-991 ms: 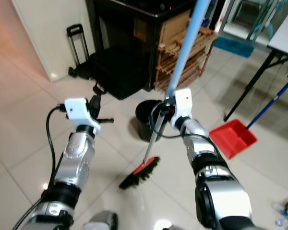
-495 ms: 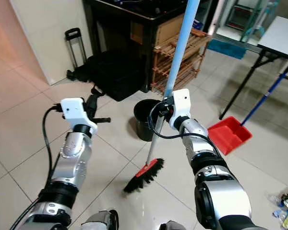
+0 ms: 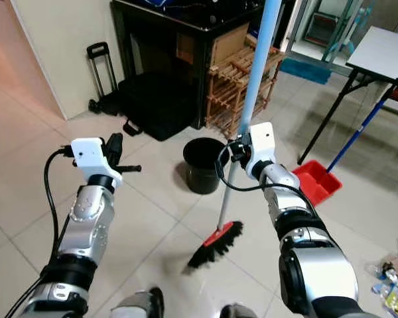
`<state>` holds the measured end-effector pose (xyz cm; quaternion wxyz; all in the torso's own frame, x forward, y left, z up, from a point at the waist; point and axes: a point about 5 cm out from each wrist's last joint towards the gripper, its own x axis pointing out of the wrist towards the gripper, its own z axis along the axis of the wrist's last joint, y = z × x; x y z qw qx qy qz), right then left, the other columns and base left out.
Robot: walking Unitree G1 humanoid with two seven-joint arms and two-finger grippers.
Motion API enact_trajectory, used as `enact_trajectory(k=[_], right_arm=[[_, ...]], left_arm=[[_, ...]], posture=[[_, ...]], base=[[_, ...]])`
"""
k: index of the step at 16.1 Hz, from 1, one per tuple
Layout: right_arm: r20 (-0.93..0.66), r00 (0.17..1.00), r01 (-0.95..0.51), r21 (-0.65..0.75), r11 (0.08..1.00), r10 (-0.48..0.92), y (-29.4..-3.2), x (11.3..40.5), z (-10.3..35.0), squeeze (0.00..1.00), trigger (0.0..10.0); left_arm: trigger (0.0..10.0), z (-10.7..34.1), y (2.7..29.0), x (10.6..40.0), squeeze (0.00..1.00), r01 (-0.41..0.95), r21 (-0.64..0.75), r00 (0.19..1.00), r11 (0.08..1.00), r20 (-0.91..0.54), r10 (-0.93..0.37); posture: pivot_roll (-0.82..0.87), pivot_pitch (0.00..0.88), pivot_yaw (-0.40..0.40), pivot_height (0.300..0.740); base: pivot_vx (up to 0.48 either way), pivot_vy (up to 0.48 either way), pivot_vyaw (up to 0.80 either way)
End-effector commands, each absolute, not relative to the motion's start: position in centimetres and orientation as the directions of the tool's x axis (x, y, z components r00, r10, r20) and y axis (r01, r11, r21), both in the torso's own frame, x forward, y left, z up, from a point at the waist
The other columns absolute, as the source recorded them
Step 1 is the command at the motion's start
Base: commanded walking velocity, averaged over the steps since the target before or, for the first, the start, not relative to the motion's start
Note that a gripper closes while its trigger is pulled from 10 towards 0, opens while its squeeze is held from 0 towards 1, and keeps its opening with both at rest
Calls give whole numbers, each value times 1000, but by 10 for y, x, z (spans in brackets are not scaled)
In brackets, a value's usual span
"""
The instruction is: Sweep floor
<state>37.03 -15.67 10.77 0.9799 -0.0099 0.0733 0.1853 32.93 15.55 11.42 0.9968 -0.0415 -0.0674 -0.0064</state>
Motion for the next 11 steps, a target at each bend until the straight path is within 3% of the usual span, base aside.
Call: enact_trajectory(k=[1,11], right_arm=[[-104,925,-365,12,931,364,-154,375,119,0,10000],[-115,926,-360,26,933,361,-157,371,112,0,10000]], left_arm=[[10000,114,154,329,0,12,-103,992,995,124,1],[10000,112,158,329,0,-10,-97,996,995,92,19]], posture=[[26,81,-66,740],[19,92,-64,740]], base=[[270,0,0],[443,0,0]])
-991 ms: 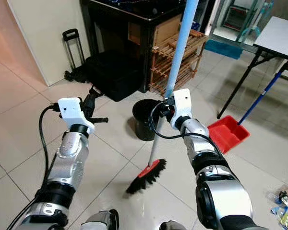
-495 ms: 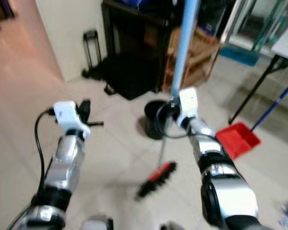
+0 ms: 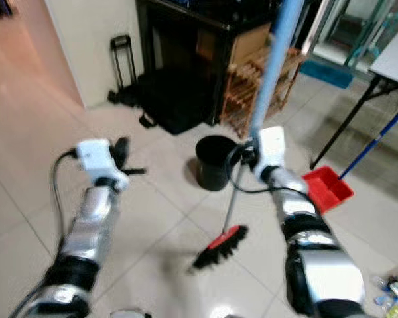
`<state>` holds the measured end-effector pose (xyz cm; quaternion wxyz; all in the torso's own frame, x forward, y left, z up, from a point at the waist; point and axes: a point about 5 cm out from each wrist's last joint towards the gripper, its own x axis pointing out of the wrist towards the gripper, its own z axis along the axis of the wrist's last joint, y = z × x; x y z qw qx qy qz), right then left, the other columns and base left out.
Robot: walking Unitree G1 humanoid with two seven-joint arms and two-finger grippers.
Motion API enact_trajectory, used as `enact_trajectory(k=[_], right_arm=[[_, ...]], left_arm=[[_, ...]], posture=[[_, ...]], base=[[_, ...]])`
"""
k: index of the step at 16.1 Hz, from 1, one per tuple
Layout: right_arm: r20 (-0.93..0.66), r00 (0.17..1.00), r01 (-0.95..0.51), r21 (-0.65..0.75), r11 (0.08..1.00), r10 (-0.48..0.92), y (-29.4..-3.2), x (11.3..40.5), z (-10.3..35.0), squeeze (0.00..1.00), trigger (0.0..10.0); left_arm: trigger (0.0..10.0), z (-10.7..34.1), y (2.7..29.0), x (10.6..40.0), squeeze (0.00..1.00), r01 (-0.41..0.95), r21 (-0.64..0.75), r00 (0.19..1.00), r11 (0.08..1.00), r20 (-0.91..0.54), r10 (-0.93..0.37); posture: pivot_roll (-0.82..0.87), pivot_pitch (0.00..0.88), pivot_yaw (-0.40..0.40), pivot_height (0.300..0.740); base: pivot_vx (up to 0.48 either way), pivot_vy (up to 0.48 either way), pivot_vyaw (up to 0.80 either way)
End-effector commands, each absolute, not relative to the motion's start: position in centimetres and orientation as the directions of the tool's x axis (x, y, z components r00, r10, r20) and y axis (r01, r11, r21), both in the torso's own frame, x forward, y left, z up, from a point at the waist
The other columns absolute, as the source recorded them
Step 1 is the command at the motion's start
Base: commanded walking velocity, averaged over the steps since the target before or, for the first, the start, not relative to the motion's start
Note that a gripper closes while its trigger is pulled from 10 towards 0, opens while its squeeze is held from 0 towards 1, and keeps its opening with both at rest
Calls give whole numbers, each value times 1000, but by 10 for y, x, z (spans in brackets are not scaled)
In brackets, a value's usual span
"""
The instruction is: Sweep floor
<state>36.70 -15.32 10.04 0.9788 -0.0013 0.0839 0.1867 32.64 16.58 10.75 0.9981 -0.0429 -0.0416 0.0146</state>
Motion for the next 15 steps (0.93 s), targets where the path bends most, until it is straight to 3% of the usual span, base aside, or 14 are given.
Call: enact_trajectory(k=[1,4,15], right_arm=[[-115,924,-364,28,931,364,-155,371,112,0,10000],[-111,924,-365,32,930,366,-154,372,113,0,10000],[-114,917,-380,49,924,383,-148,370,110,0,10000]], left_arm=[[10000,112,158,329,0,-11,-97,996,995,92,20],[10000,112,157,329,0,-8,-94,996,996,93,17],[10000,115,150,329,0,34,-76,993,996,112,-26]], posture=[[18,93,-65,740],[16,94,-65,740],[21,94,-57,740]], base=[[442,0,0],[444,0,0],[0,0,0]])
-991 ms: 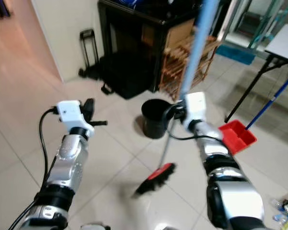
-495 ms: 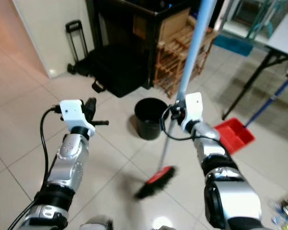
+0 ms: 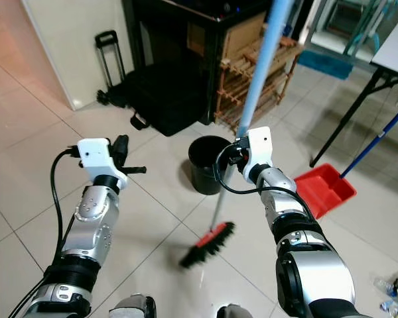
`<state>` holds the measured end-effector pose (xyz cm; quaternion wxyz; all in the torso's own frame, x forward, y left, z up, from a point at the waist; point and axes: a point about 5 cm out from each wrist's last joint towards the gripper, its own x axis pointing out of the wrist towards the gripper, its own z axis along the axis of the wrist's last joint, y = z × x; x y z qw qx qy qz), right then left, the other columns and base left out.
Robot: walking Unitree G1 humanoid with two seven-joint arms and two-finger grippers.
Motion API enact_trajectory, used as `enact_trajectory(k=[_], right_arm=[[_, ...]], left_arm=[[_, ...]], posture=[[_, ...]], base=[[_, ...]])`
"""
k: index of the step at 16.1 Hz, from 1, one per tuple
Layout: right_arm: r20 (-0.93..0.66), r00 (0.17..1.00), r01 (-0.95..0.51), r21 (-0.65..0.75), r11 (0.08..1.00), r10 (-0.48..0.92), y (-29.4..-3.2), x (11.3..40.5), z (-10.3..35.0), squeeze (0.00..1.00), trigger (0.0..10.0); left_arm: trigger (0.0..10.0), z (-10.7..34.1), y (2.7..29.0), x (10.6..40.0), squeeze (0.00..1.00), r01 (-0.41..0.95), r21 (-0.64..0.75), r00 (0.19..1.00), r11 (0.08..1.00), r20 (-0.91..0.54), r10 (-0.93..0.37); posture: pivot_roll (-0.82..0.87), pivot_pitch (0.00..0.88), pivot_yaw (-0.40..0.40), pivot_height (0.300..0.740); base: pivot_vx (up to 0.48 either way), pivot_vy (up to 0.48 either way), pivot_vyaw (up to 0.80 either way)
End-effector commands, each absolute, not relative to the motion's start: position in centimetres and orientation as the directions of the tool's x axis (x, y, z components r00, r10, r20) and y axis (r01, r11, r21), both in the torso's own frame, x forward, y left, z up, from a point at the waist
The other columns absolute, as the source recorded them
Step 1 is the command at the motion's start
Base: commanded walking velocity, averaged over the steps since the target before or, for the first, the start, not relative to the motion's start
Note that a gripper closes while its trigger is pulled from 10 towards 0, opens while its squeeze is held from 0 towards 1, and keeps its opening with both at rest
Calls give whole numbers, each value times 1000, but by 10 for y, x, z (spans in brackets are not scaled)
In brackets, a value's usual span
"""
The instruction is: Sweep floor
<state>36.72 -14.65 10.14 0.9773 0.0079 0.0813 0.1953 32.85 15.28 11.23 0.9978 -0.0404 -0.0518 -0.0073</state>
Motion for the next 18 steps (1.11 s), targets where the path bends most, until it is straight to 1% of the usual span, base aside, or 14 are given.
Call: enact_trajectory(k=[1,9,18], right_arm=[[-114,917,-380,49,924,383,-148,370,110,0,10000],[-120,912,-388,54,920,392,-147,370,109,0,10000],[-120,909,-396,58,917,400,-145,369,108,0,10000]], left_arm=[[10000,115,150,329,0,35,-76,993,996,112,-27],[10000,114,150,329,0,31,-83,994,996,105,-23],[10000,113,152,329,0,20,-77,995,997,101,-12]], posture=[[20,94,-57,740],[20,93,-60,740],[21,93,-60,740]], base=[[0,0,0],[0,0,0],[399,0,0]])
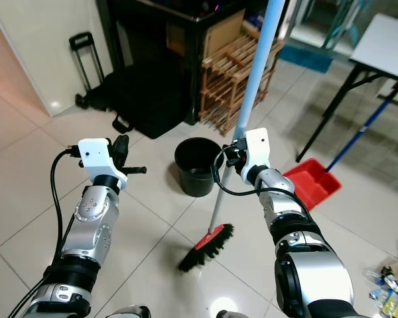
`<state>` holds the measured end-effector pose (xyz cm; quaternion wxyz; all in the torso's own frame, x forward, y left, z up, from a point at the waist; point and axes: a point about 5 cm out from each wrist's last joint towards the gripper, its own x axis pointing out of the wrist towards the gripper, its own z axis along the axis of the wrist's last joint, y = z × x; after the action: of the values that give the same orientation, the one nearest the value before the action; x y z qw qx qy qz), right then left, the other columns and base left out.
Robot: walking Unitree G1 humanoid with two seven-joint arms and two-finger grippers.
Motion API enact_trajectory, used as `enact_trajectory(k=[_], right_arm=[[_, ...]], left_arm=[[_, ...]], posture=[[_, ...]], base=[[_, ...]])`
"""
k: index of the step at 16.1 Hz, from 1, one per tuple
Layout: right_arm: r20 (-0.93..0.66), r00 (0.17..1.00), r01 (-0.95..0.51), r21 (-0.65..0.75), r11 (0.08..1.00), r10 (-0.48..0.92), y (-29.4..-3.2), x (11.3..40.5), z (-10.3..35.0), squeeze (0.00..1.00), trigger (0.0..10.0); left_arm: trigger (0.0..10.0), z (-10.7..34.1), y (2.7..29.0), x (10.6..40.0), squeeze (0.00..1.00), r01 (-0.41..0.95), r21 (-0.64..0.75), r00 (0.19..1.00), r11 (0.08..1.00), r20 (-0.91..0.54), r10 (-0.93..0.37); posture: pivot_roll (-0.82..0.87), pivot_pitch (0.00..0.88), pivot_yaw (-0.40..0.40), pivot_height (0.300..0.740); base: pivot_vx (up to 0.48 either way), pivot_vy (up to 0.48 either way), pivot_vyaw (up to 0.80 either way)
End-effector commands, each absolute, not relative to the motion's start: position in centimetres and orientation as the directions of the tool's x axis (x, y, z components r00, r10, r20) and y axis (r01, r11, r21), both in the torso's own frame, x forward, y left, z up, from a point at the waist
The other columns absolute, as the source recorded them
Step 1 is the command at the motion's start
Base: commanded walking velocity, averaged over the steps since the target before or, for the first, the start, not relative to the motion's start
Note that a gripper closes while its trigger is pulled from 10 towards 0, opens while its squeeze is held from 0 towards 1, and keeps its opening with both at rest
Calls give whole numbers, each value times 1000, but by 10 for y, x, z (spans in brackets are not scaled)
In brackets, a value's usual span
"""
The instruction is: Sweep floor
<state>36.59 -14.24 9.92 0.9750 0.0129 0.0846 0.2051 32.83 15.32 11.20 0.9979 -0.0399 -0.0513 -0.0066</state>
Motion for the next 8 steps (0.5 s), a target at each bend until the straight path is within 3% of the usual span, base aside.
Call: enact_trajectory(k=[1,8], right_arm=[[-120,908,-397,56,916,401,-144,369,108,0,10000],[-128,900,-413,59,909,417,-144,365,102,0,10000]], left_arm=[[10000,113,152,329,0,19,-75,995,997,101,-12],[10000,107,147,320,0,30,-79,996,996,89,-22]], posture=[[23,96,-60,740],[26,135,-67,740]], base=[[251,0,0],[0,0,0]])
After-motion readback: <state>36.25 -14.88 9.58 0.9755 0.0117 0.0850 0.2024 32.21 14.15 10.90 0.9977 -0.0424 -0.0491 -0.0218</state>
